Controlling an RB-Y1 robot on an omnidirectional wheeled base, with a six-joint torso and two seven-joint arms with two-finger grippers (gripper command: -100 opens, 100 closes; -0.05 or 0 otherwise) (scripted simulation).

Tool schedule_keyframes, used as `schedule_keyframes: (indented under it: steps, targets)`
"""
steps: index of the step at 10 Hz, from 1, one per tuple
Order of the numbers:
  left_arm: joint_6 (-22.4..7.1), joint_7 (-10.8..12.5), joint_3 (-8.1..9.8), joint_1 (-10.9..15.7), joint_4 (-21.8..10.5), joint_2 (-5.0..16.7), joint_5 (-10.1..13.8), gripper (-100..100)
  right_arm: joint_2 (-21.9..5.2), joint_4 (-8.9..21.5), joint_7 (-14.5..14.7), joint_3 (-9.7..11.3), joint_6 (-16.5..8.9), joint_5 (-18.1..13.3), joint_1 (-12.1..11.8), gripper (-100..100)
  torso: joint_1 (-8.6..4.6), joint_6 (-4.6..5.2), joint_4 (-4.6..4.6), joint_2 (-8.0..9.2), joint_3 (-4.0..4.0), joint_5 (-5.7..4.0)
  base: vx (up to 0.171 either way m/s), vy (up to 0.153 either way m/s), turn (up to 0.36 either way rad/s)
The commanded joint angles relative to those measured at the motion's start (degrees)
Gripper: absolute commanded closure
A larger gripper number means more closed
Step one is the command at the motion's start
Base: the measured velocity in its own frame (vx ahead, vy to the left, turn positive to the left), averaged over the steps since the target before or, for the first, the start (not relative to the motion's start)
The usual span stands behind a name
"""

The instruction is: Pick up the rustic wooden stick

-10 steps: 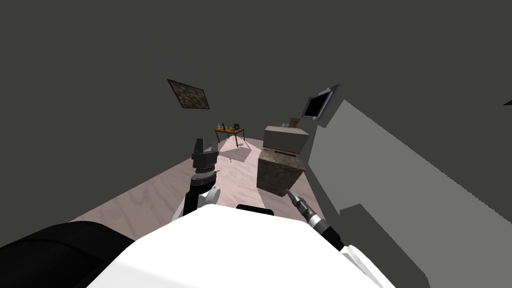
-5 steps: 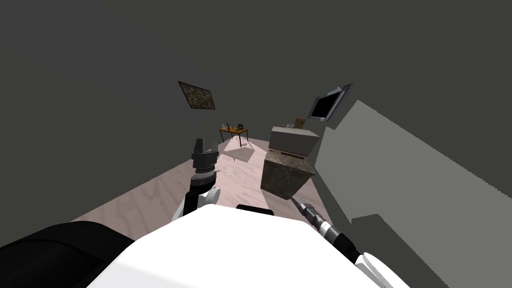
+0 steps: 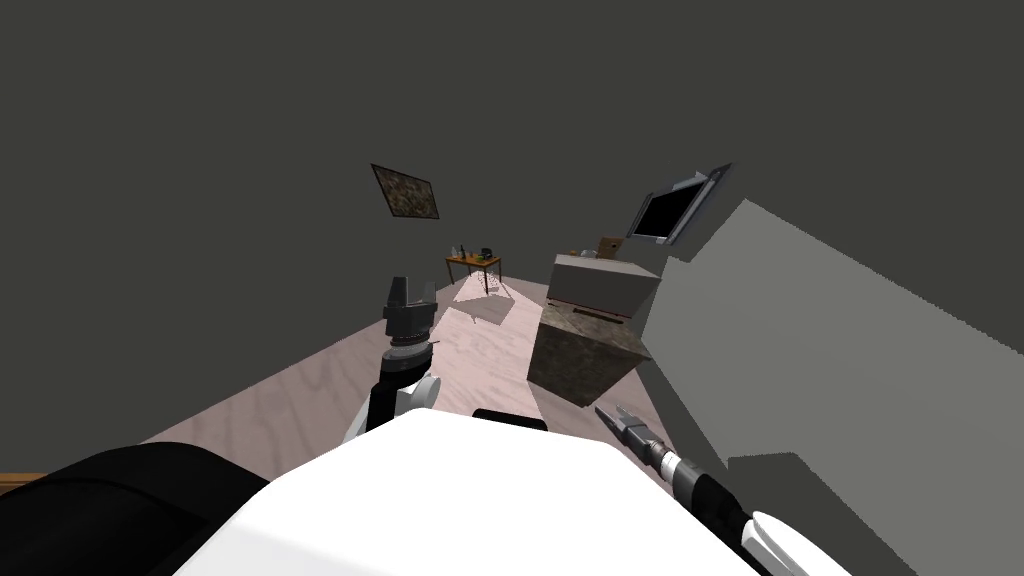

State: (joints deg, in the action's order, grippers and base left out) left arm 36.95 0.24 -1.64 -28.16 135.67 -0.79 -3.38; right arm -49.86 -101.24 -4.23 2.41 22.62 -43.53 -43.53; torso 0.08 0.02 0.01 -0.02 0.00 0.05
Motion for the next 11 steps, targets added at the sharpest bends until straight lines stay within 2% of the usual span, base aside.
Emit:
schedule_keyframes:
  steps: [1, 2, 3, 4, 5, 6, 7, 8, 9, 10, 11]
  targets:
    - [0.00, 0.00, 0.00, 0.00, 0.00, 0.00, 0.00, 0, -2.86, 2.10, 0.48, -0.84, -0.08, -1.88, -0.44, -100, 0.00, 0.00, 0.00, 0.00, 0.00, 0.00, 0.040, 0.067, 0.132]
    - [0.00, 0.00, 0.00, 0.00, 0.00, 0.00, 0.00, 0, -4.19, 2.10, 0.48, -0.84, -0.08, -1.88, -0.44, -100, 0.04, -0.04, -0.01, -0.05, -0.02, 0.00, 0.048, 0.070, 0.074]
    - [0.00, 0.00, 0.00, 0.00, 0.00, 0.00, 0.00, 0, -6.36, 4.06, 1.15, -1.46, -0.21, -3.71, -0.90, -100, 0.05, -0.01, -0.01, -0.07, -0.04, 0.00, 0.073, 0.098, 0.160]
    - [0.00, 0.00, -0.01, 0.00, 0.00, 0.00, 0.00, 0, -7.70, 4.06, 1.15, -1.46, -0.21, -3.71, -0.90, -100, 0.14, -0.03, -0.03, -0.15, -0.08, 0.03, 0.069, 0.079, 0.046]
    - [0.00, 0.00, 0.00, 0.00, 0.00, 0.00, 0.00, 0, -9.89, 6.00, 1.84, -2.01, -0.35, -5.45, -1.37, -100, 0.10, -0.01, -0.03, -0.15, -0.09, 0.02, 0.086, 0.103, 0.128]
    - [0.00, 0.00, -0.01, 0.00, 0.00, 0.00, 0.00, 0, -11.18, 6.00, 1.84, -2.01, -0.35, -5.45, -1.37, -100, 0.17, -0.03, -0.04, -0.21, -0.12, 0.03, 0.082, 0.068, 0.054]
    - [0.00, 0.00, 0.00, -0.01, 0.00, 0.00, 0.00, 0, -12.88, 7.90, 2.55, -2.49, -0.47, -7.10, -1.83, -100, 0.08, 0.00, -0.05, -0.20, -0.12, 0.02, 0.090, 0.071, 0.130]
    - [0.00, 0.00, 0.00, 0.00, 0.00, 0.00, 0.00, 0, -14.26, 7.90, 2.55, -2.49, -0.47, -7.10, -1.83, -100, 0.08, -0.03, -0.05, -0.22, -0.13, 0.01, 0.080, 0.060, 0.053]
    - [0.00, 0.00, 0.00, -0.01, 0.00, 0.00, 0.00, 0, -16.11, 9.74, 3.26, -2.92, -0.58, -8.63, -2.29, -100, 0.04, -0.01, -0.05, -0.20, -0.12, 0.01, 0.106, 0.062, 0.106]
    - [0.00, 0.00, 0.00, -0.01, 0.00, 0.00, 0.00, 0, -17.87, 9.74, 3.26, -2.92, -0.58, -8.63, -2.29, -100, 0.04, -0.02, -0.06, -0.27, -0.15, 0.01, 0.100, 0.048, 0.073]
    - [0.00, 0.00, 0.00, -0.01, 0.00, 0.00, 0.00, 0, -19.47, 11.51, 3.98, -3.29, -0.68, -10.06, -2.74, -100, 0.01, -0.01, -0.06, -0.26, -0.15, -0.01, 0.124, 0.057, 0.110]
